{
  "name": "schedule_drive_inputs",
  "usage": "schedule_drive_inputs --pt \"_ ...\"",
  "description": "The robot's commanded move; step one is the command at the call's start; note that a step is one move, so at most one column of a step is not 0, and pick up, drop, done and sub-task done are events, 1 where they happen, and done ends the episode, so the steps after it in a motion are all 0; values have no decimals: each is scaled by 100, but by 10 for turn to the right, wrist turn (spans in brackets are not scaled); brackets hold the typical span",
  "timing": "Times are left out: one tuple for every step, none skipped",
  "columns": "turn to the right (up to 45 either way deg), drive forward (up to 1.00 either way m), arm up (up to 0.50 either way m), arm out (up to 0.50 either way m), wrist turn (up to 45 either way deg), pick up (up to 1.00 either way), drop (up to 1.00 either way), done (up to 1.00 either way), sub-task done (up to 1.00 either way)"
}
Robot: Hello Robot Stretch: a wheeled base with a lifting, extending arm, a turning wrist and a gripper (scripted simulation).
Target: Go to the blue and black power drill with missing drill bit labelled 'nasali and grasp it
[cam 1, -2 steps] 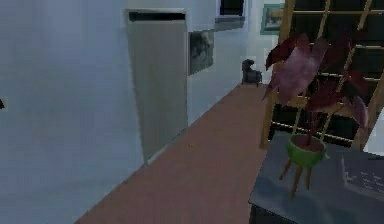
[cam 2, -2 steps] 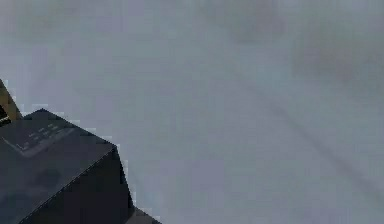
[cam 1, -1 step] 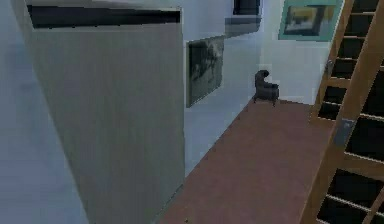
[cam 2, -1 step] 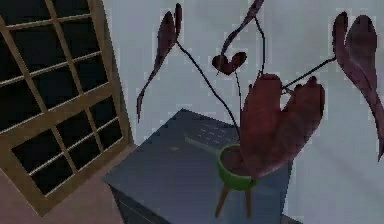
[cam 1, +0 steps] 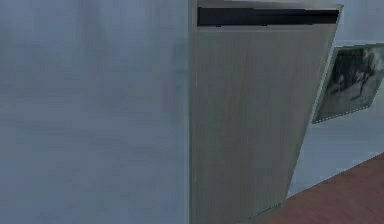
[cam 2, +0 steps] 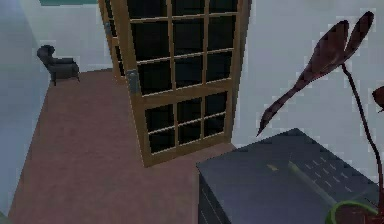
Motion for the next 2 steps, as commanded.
schedule_drive_inputs --pt "0 5 0 0 0 0 0 0 0" --pt "450 0 0 0 0 0 0 0 0"
